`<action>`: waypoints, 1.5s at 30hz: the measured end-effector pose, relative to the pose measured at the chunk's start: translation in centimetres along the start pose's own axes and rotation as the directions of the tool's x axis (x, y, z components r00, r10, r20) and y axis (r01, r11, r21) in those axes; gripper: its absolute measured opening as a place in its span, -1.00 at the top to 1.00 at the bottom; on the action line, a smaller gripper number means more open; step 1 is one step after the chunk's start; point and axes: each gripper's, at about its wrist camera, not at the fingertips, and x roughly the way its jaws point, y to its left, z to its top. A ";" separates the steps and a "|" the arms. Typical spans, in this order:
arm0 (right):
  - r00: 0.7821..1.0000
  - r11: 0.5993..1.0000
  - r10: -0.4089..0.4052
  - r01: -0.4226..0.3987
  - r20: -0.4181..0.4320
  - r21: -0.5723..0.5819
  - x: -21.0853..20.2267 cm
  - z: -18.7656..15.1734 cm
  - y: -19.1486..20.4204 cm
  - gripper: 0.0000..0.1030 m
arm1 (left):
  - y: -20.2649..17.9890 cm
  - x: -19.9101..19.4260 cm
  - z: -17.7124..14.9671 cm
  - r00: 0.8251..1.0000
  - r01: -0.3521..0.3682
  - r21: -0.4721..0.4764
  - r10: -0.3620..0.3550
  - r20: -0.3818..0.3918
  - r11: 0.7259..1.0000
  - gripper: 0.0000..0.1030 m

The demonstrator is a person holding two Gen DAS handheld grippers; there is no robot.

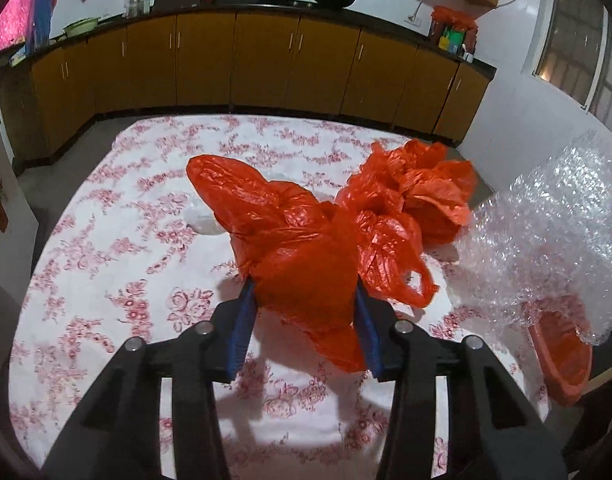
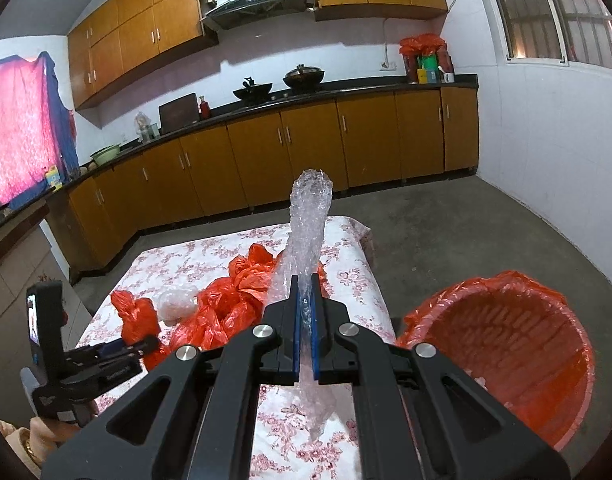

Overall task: Collect trash
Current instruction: 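Grasp an orange bag with the left gripper while the right gripper holds the clear roll, then carry the orange bag and clear roll over the basket and open both grippers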

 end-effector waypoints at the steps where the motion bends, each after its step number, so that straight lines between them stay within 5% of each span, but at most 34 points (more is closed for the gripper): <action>1: 1.000 1.000 -0.001 0.001 0.002 0.001 -0.2 0.0 0.0 0.91 | -0.1 -0.4 0.0 1.000 0.003 0.004 -0.003 0.005 1.000 0.12; 18: 0.994 0.993 -0.100 0.097 0.049 0.068 -3.9 0.0 -5.0 0.91 | -8.0 -4.2 1.1 0.985 0.154 0.128 -0.162 0.055 0.980 0.12; 45: 0.940 0.924 -0.338 0.321 0.049 0.207 -8.2 -1.7 -16.0 0.91 | -25.4 -2.7 -0.9 0.893 0.433 0.384 -0.446 -0.059 0.816 0.12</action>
